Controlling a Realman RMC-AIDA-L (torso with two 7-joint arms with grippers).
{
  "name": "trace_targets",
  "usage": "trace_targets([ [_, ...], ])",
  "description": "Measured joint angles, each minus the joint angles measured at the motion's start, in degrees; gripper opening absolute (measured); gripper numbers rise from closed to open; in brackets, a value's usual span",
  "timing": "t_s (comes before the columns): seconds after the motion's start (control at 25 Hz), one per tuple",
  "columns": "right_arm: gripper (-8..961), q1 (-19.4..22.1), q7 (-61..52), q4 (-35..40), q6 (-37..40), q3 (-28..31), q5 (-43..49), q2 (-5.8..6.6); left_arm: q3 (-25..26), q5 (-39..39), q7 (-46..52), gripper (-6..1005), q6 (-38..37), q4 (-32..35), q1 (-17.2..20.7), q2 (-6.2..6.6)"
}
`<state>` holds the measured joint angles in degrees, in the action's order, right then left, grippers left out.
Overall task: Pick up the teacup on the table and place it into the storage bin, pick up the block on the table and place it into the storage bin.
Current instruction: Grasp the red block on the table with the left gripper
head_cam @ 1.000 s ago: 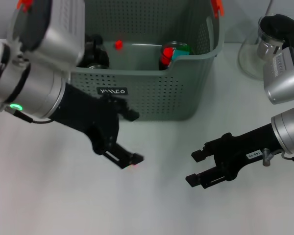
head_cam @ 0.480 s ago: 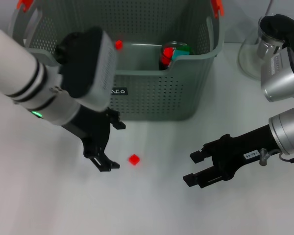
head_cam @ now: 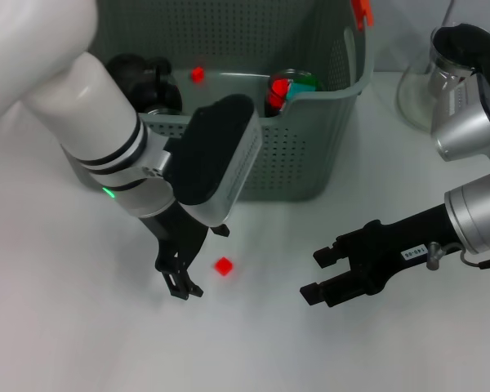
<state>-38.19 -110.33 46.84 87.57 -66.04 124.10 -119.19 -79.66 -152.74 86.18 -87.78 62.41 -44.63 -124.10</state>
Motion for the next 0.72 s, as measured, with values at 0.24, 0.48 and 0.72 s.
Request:
trace_targets([
  [0.24,789,-0.03,-0.03,-0.08,-0.26,0.04,0.01,-0.23,-1.91,-0.18,-0.79,962,2.16,-2.97,-2.29,-0.03],
  [0.48,789,0.14,-0.05,-0.09,-0.31,0.04,-0.06,-0.26,-1.97,-0.19,-0.80,880,2.82,-3.78,-2.80,-0.14],
  [0.72,789,0.06,-0.06,-0.09,-0.31,0.04,0.00,-0.09,-2.00,-0.05,-0.58,828,3.58,-4.50,-2.74,-0.29],
])
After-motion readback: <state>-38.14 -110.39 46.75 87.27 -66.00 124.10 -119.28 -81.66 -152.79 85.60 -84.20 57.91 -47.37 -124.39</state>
